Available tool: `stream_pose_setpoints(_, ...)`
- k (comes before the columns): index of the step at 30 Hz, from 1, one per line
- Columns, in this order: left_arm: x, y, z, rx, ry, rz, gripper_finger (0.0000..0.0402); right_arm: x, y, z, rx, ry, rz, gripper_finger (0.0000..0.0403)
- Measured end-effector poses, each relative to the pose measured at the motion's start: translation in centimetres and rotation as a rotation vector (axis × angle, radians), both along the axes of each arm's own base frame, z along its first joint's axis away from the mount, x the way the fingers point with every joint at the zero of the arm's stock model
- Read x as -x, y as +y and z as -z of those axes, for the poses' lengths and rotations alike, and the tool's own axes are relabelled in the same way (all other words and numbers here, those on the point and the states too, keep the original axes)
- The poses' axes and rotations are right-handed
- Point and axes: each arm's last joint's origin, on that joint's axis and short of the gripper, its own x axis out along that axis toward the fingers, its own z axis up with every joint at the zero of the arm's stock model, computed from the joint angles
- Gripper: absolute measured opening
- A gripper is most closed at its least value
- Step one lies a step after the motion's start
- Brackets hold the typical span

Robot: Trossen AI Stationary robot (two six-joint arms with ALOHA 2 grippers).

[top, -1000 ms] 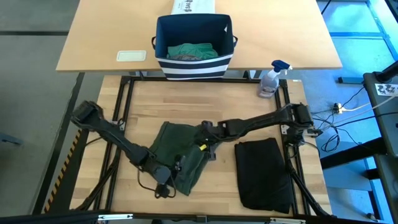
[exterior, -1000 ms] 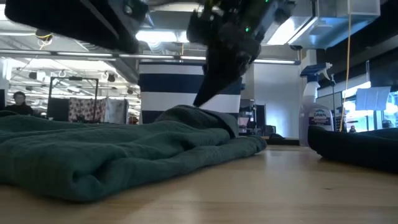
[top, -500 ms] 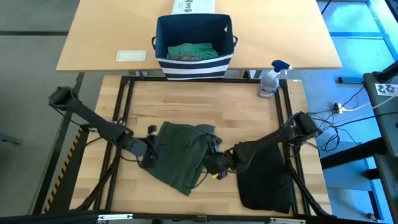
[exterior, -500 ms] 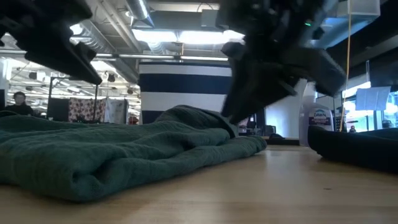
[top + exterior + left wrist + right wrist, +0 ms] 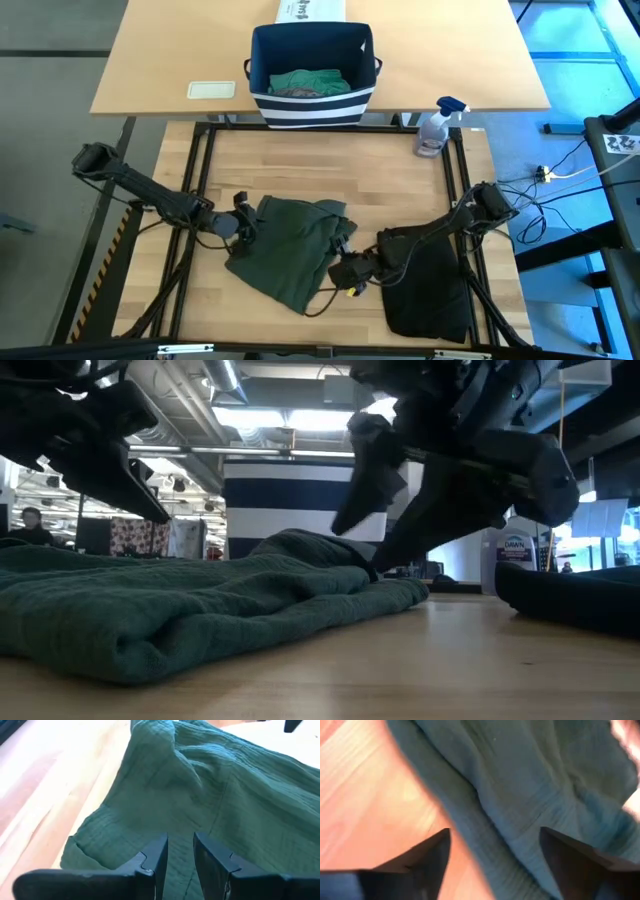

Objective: Fold Laundry from Bin
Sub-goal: Stack the folded green polo shirt on top of the folded black shirt

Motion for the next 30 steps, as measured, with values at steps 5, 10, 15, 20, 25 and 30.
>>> stream_pose_setpoints(5,-0.2,0.3,0.0,0.014,-0.003,-0.007,0.0089,-0.7,0.3,2.0,0.148,0.005,-0.092,0.0388)
stream_pose_setpoints(10,-0.3,0.4,-0.2,0.022,-0.023,-0.014,0.0089,-1.0,0.8,4.1,0.368,0.039,-0.201,0.0378)
stream_pose_setpoints(15,-0.4,0.4,-0.3,0.026,-0.035,-0.014,0.0089,-1.6,0.3,5.3,0.455,0.046,-0.226,0.0362)
stream_pose_setpoints(20,-0.4,0.4,-0.3,0.018,-0.033,-0.008,0.0089,-2.4,-0.7,6.3,0.517,0.056,-0.232,0.0360)
stream_pose_setpoints(25,-0.4,0.4,-0.3,0.018,-0.033,-0.007,0.0089,-3.1,-1.8,6.8,0.549,0.057,-0.227,0.0359)
stream_pose_setpoints(30,-0.4,0.4,-0.3,0.018,-0.033,-0.007,0.0089,-3.5,-2.0,6.7,0.644,0.017,-0.213,0.0348)
